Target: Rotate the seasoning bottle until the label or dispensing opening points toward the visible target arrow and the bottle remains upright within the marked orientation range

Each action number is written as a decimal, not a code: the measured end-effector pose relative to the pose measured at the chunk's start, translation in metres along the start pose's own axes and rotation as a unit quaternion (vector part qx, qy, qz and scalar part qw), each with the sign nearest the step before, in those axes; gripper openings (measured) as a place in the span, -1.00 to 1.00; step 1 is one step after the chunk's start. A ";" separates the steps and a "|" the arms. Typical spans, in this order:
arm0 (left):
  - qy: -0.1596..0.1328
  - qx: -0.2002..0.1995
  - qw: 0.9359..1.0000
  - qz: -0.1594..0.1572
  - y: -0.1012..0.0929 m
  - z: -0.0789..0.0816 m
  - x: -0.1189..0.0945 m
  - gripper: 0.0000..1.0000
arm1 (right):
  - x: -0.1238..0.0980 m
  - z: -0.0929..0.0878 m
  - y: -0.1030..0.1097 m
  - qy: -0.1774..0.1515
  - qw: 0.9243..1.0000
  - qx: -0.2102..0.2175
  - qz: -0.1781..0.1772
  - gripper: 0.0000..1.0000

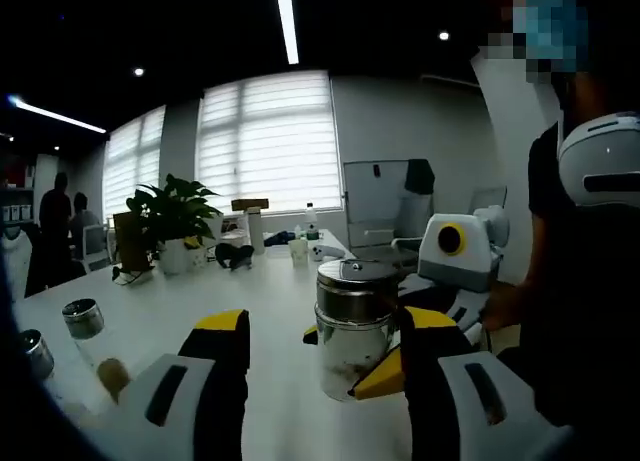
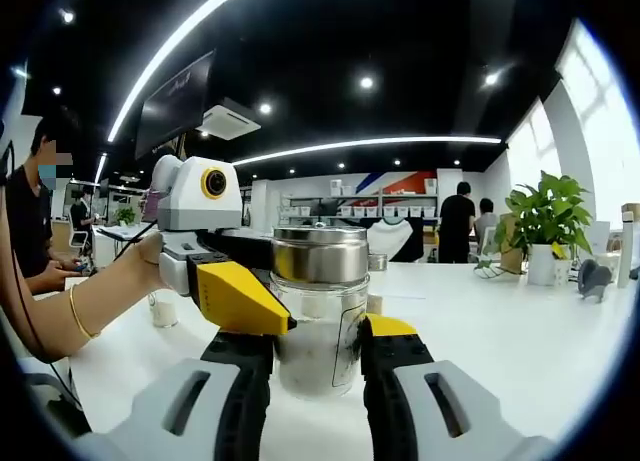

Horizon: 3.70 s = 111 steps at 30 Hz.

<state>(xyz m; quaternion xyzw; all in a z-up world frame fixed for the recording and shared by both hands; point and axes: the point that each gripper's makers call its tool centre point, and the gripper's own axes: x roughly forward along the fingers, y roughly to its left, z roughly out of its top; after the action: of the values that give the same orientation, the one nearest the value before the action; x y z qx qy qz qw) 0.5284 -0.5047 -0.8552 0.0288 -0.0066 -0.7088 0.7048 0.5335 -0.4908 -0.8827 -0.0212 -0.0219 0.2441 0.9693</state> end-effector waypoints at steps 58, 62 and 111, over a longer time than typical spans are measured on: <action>0.031 0.006 0.962 0.272 0.013 -0.049 -0.038 0.41 | 0.022 0.003 0.016 0.014 0.998 0.030 -0.048 -0.36; 0.028 0.014 0.958 0.284 0.014 -0.048 -0.040 0.40 | 0.022 0.003 0.015 0.009 0.997 0.038 -0.061 -0.36; 0.015 0.035 0.955 0.295 -0.004 -0.049 -0.032 -0.26 | 0.020 0.004 0.031 0.006 0.997 0.066 -0.044 -0.36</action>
<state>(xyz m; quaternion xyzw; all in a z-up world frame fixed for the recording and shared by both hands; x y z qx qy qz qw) 0.5267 -0.4708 -0.9036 0.0609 -0.0285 -0.4682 0.8811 0.5361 -0.4535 -0.8798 0.0420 -0.0013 0.2016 0.9786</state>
